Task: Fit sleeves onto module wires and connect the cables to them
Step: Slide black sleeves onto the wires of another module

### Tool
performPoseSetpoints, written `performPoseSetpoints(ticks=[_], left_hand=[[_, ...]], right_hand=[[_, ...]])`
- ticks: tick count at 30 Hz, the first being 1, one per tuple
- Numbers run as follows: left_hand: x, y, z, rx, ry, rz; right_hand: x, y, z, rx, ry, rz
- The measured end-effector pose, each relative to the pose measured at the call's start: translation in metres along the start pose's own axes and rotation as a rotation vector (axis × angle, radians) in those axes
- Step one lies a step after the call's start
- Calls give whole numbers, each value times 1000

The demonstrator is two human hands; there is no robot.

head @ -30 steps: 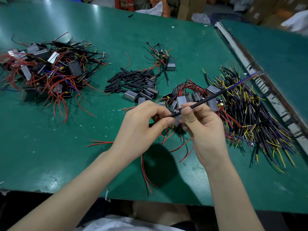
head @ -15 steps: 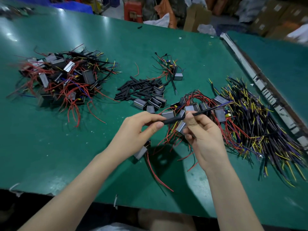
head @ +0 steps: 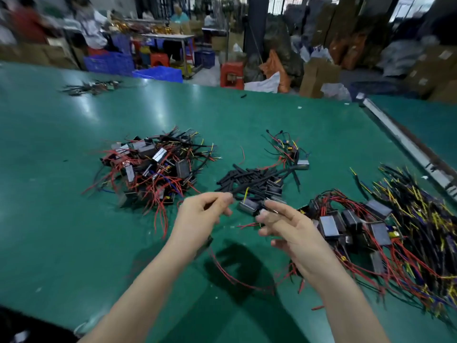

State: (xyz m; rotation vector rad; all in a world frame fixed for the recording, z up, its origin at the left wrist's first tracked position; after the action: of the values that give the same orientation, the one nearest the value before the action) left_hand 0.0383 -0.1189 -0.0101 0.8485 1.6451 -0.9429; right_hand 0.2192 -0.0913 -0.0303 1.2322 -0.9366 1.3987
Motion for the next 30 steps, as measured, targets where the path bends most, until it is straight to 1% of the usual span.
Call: performPoseSetpoints(ticks=[3,5,7,9,11,12,14,15,16,18,19,21,23,25,27,28,29,30], left_hand=[[-30,-34,-35,-172,86,-70],[-58,-52,-59,-283,186,-160],[-87,-61,-86,-367,295,-331],[-101,-57,-120,-415,346,-518],[-91,-47,-152,-412,321,-698],[-75,-41,-164,-379,288,-804],[-26,-36,-175,-262,190,-1031],[-2,-39,-175,-232,153,-1122],[16,-47,-173,-242,140,-1182],[34,-60,-173,-306,163,-1165],[35,-62,-176,-304,167,-1136],[35,-60,-181,-252,151,-1126],[35,-57,-182,-224,122,-1181],[33,-53,-179,-232,126,-1258],[22,-41,-170,-292,213,-1272],[13,-30,-163,-316,280,-1235],[5,-16,-156,-313,342,-1176],[-2,1,-147,-277,386,-1112]], right_hand=[[-5,12,-6,25,34,102],[-8,14,-9,41,43,124],[-10,14,-12,55,49,143],[-11,12,-17,53,59,147],[-12,9,-21,45,66,150],[-13,7,-23,40,71,159],[-16,4,-26,34,79,189],[-18,2,-27,36,79,206],[-19,1,-27,40,77,221],[-21,-3,-28,37,73,247],[-21,-5,-30,31,74,255],[-21,-11,-32,12,83,258],[-20,-14,-34,5,77,247],[-16,-17,-33,6,61,230],[-12,-21,-32,10,47,218],[-8,-23,-32,10,39,211],[-3,-27,-31,7,27,191],[4,-31,-31,-1,7,161]])
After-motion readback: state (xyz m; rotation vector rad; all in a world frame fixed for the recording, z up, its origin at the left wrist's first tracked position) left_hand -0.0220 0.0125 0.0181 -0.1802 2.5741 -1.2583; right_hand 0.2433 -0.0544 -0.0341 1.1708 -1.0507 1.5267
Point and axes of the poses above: each hand's wrist, its own z-axis away from the middle knuckle, its own y-axis out of the palm, x = y × z, the point moved 7 cm from there along -z, towards the middle knuckle, and after that the axes turned 7 degrees about -x, right-handed, at the moved point
